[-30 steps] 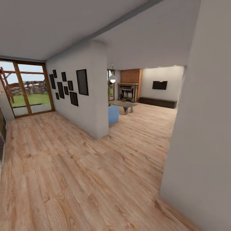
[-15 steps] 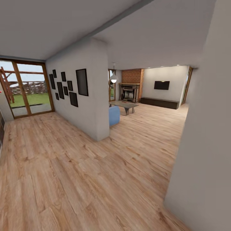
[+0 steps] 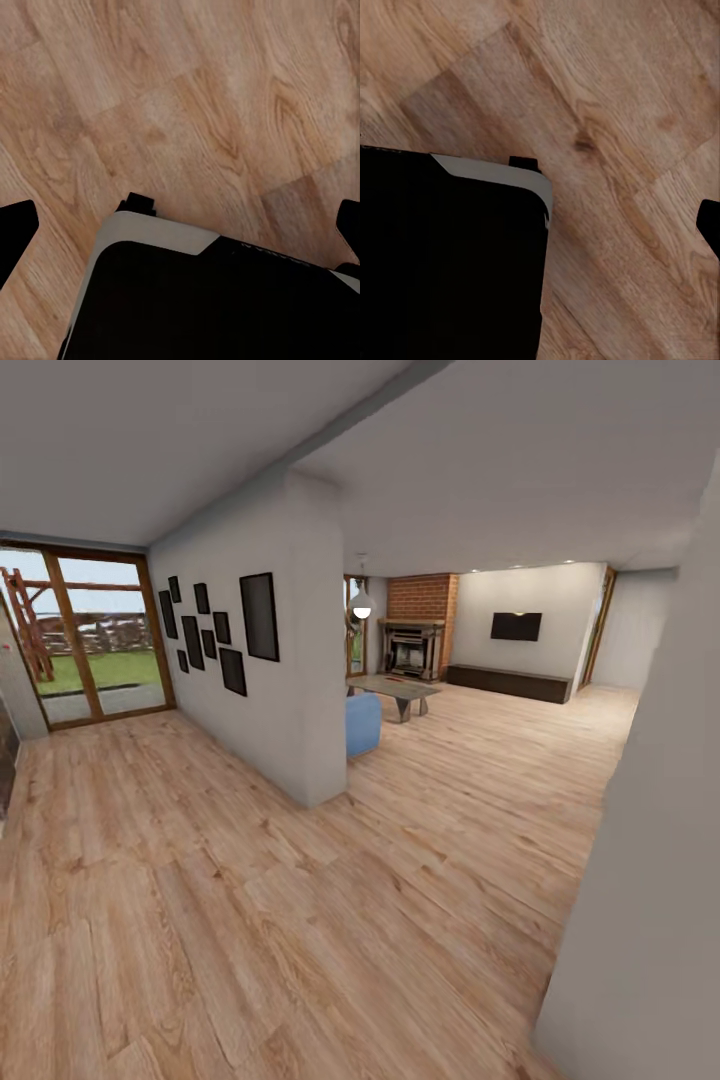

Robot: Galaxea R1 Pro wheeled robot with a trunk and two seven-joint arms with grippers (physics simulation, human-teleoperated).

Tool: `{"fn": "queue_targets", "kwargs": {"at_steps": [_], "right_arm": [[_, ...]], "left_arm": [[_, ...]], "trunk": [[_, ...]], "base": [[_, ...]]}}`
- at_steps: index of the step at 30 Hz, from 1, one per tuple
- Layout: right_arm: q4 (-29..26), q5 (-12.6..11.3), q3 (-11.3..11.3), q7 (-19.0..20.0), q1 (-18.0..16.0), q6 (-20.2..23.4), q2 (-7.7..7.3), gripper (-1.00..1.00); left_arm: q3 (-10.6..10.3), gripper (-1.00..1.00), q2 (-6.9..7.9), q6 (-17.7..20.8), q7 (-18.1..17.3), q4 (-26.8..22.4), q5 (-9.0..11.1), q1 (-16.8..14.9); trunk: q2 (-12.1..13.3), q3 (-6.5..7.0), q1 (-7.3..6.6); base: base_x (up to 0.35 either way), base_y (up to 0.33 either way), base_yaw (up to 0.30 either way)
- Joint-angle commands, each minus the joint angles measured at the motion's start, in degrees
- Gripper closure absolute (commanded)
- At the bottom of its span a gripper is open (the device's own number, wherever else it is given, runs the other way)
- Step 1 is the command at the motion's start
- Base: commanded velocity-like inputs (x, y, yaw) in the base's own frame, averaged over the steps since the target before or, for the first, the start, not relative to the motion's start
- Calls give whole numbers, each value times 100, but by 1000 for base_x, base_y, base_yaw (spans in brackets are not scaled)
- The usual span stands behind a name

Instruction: Move the two storage containers from the living room to the garage. In the garage, place one container on the floor and stack the other container on top of it (either order is fine).

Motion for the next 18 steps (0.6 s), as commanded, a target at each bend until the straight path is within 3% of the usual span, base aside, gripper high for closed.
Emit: {"fn": "queue_targets", "kwargs": {"at_steps": [1,10,18], "right_arm": [[18,-12,41,-24,-9,-30,3,-100],[18,-12,42,-28,-5,-32,3,-100],[18,-3,52,-26,-10,-24,0,-100]], "left_arm": [[-49,-100,-5,-13,17,2,43,-5],[-49,-100,-4,-13,17,2,43,-5],[-49,-100,-2,-13,17,2,43,-5]], "trunk": [[-8,-10,5],[-8,-10,5],[-8,-10,5]], "base": [[326,0,240],[326,0,256],[326,0,58]]}}
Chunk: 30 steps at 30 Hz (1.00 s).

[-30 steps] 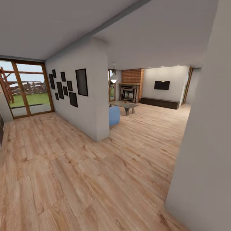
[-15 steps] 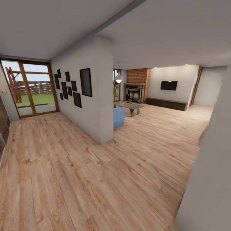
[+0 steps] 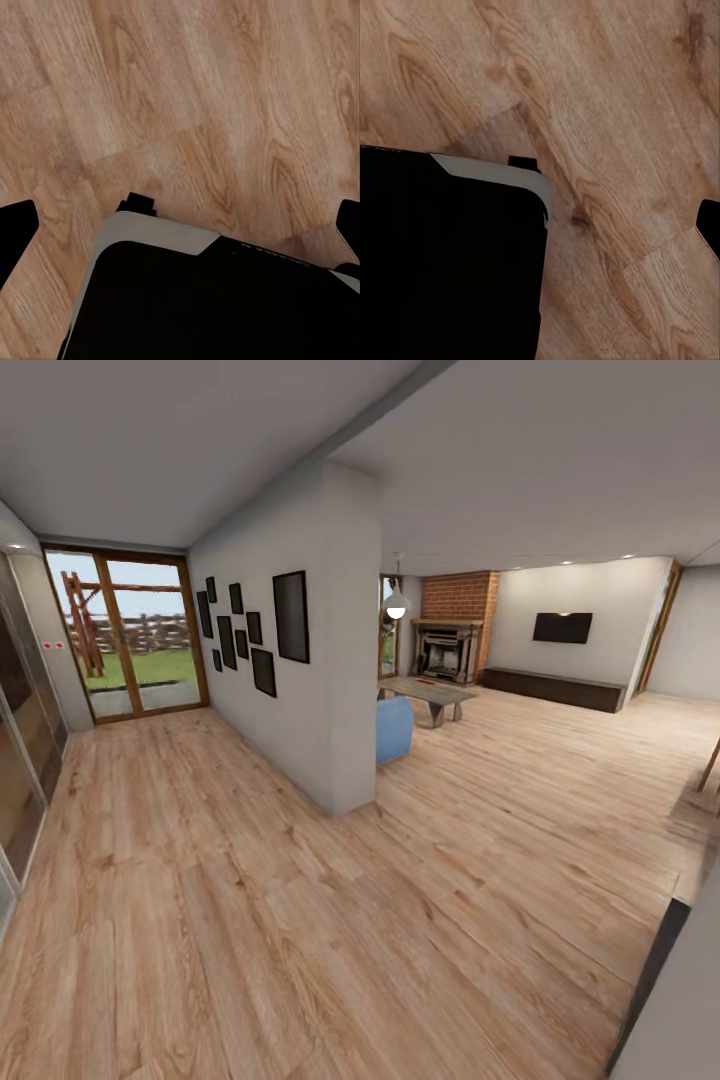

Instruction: Move the two storage containers from the living room to the garage. In the garage, place one container on the floor and stack the other container on top of it (either order is fine).

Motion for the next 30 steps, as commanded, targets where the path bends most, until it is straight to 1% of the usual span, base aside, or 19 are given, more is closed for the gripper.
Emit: {"fn": "queue_targets", "kwargs": {"at_steps": [1,21,30], "right_arm": [[18,-11,41,-23,-9,-28,2,-100],[18,-21,42,-37,-7,-19,-3,-100],[18,-84,25,-47,-8,-48,-3,-100]], "left_arm": [[-49,-100,-2,-13,19,1,44,-4],[-49,-100,-4,-13,19,1,44,-4],[-49,-100,-1,-13,19,1,44,-4]], "trunk": [[-8,-10,5],[-8,-10,5],[-8,-10,5]], "base": [[326,0,12],[326,0,1],[326,0,0]]}}
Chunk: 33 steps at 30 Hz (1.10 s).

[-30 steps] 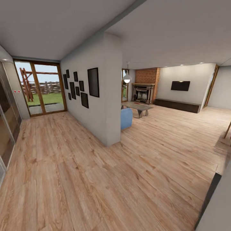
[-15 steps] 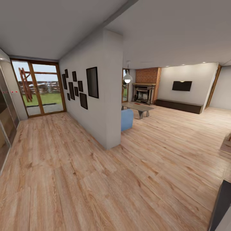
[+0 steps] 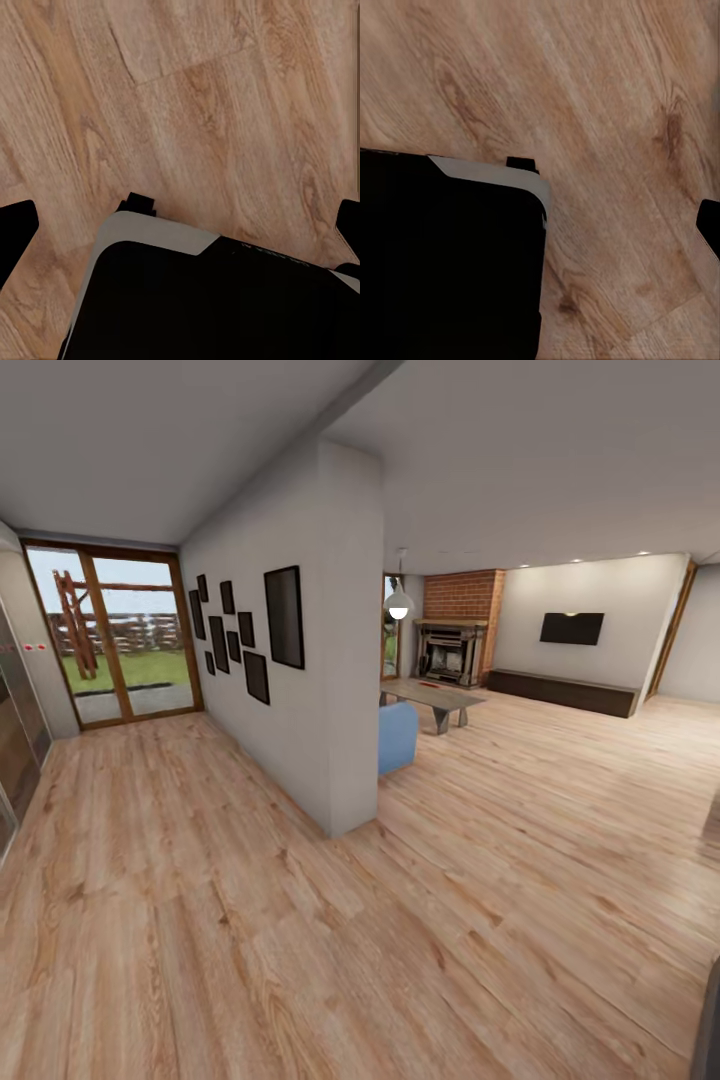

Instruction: Move the two storage containers from the living room to the garage. In the garage, place one container on the floor and stack the other container on top of it (either order is fine).

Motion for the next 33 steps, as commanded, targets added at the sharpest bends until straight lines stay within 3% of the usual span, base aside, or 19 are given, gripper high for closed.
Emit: {"fn": "queue_targets", "kwargs": {"at_steps": [1,10,33], "right_arm": [[18,-25,35,-23,-9,-28,0,-100],[18,42,42,-13,-8,-19,-2,-100],[18,73,68,14,-9,-9,3,-100]], "left_arm": [[-49,-100,-2,-13,19,1,44,-4],[-49,-100,-2,-13,19,1,44,-4],[-49,-100,-10,18,13,1,40,-4]], "trunk": [[-8,-10,5],[-8,-10,5],[-8,-10,5]], "base": [[326,0,0],[326,0,-34],[326,0,-279]]}}
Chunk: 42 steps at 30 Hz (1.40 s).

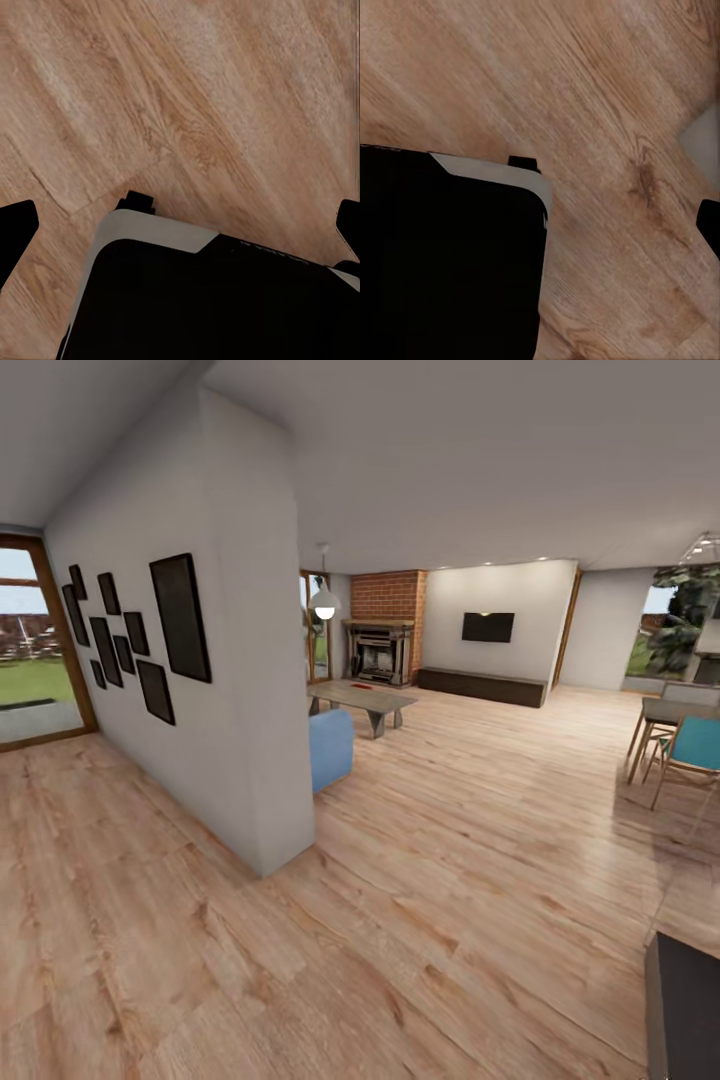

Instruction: Move the two storage containers from the living room to the garage. In the garage, place one container on the floor and stack the other container on top of it (either order is fine).

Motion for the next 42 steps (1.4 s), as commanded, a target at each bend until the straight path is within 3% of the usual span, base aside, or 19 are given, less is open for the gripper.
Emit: {"fn": "queue_targets", "kwargs": {"at_steps": [1,11,42], "right_arm": [[18,-10,43,-23,-8,-26,3,-100],[18,-9,70,-20,-9,-17,3,-100],[18,-9,87,-33,-9,-8,0,-100]], "left_arm": [[-49,-100,-1,-6,19,0,44,-3],[-49,-100,-1,18,16,0,41,-3],[-49,-100,-19,20,20,0,41,-3]], "trunk": [[-8,-10,5],[-8,-10,5],[-8,-10,5]], "base": [[326,0,-290],[326,0,-234],[326,0,-5]]}}
